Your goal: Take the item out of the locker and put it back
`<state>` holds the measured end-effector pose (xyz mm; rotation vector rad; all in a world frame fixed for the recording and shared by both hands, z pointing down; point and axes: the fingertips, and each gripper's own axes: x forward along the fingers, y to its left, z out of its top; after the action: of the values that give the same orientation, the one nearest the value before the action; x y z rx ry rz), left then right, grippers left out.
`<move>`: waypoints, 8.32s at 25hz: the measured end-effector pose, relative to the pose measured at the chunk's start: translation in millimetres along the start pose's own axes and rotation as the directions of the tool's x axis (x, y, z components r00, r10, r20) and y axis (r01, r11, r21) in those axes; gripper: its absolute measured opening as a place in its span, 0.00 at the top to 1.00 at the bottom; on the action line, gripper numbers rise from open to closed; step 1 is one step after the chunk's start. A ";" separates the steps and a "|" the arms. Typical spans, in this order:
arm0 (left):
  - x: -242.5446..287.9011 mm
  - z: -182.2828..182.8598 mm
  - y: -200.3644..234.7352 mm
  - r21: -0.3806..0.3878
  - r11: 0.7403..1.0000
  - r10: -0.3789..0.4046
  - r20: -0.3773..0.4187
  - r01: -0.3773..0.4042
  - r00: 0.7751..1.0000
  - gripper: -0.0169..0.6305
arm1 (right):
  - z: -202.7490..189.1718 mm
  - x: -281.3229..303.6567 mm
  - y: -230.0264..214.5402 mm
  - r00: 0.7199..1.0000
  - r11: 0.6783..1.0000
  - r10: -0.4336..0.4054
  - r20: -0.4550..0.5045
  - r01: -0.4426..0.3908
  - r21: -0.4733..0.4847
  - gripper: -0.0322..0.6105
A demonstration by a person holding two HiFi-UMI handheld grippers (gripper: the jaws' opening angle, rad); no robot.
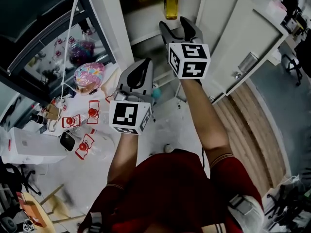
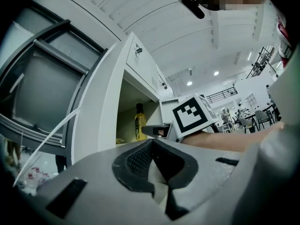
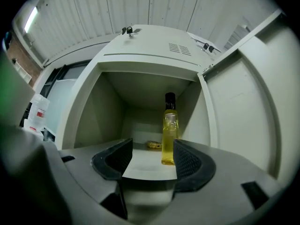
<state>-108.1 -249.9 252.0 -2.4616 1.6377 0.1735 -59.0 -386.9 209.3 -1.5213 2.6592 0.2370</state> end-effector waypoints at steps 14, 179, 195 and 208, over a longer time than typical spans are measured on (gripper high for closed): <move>16.5 -5.9 10.9 0.006 1.000 -0.004 0.001 0.004 1.000 0.96 | 2.2 54.3 -25.1 0.998 0.998 -0.068 -0.018 0.068 -0.007 0.55; 3.4 -63.4 6.0 0.043 0.991 0.133 -0.131 -0.129 0.982 0.96 | -186.1 -16.0 41.9 0.948 0.893 0.268 -0.174 -0.312 -0.325 0.68; 5.9 -65.1 5.5 0.047 0.990 0.136 -0.134 -0.131 0.982 0.96 | -191.4 -8.5 37.5 0.949 0.875 0.245 -0.198 -0.305 -0.377 0.68; 8.8 -66.6 9.4 0.051 0.990 0.140 -0.135 -0.134 0.981 0.96 | -195.2 6.7 39.8 0.944 0.863 0.249 -0.218 -0.318 -0.393 0.68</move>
<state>-113.5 -275.6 314.6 -2.3786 1.8483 -0.0145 -93.4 -405.5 404.8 -1.2650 3.1128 0.7928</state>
